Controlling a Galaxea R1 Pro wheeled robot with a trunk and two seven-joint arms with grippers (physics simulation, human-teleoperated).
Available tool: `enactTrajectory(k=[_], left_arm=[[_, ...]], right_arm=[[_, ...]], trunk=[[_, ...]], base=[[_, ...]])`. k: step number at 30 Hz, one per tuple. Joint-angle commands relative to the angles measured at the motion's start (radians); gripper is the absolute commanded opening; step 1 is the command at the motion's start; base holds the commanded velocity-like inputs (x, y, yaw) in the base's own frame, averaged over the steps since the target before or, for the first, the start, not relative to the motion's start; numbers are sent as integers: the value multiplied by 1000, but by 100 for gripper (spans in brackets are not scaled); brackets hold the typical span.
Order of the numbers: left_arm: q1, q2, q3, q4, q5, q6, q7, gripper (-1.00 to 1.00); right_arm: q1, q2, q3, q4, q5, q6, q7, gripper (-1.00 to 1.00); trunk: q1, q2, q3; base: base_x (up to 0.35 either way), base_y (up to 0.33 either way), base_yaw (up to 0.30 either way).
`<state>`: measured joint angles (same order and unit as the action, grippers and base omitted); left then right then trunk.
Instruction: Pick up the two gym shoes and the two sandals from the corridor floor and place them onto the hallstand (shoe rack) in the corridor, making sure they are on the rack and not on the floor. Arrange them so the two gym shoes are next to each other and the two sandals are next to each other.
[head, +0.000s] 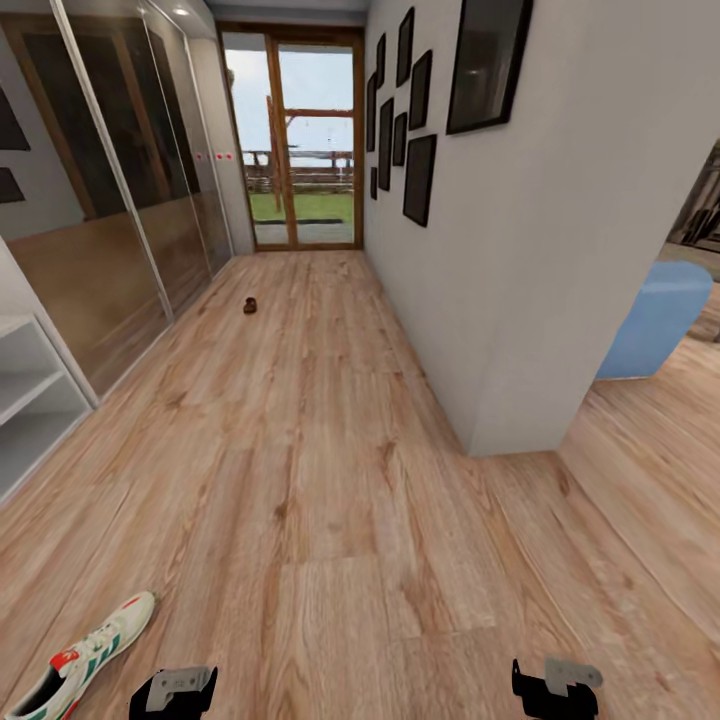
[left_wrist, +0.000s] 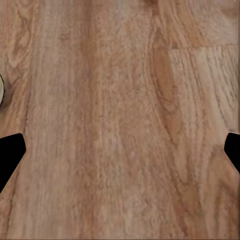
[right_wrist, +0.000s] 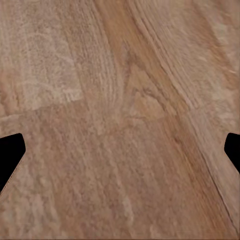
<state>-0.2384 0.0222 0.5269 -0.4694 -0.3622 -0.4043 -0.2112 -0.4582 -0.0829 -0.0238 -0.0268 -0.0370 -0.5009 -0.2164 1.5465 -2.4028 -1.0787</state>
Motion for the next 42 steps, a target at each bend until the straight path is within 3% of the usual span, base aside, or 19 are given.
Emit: enactTrajectory(k=[1,18,42], left_arm=[[-1,-1,8,0,-6,-4,-8,100],[-1,-1,8,0,-6,-4,-8,100],[-1,-1,8,0,-6,-4,-8,100]], right_arm=[[0,0,-1,1,-4,-4,2,100],[0,0,-1,1,-4,-4,2,100],[0,0,-2,1,-4,-4,2,100]], trunk=[[0,0,-1],[0,0,-1],[0,0,-1]], base=[[320,-128,0],[321,-128,9],[329,-80,103]])
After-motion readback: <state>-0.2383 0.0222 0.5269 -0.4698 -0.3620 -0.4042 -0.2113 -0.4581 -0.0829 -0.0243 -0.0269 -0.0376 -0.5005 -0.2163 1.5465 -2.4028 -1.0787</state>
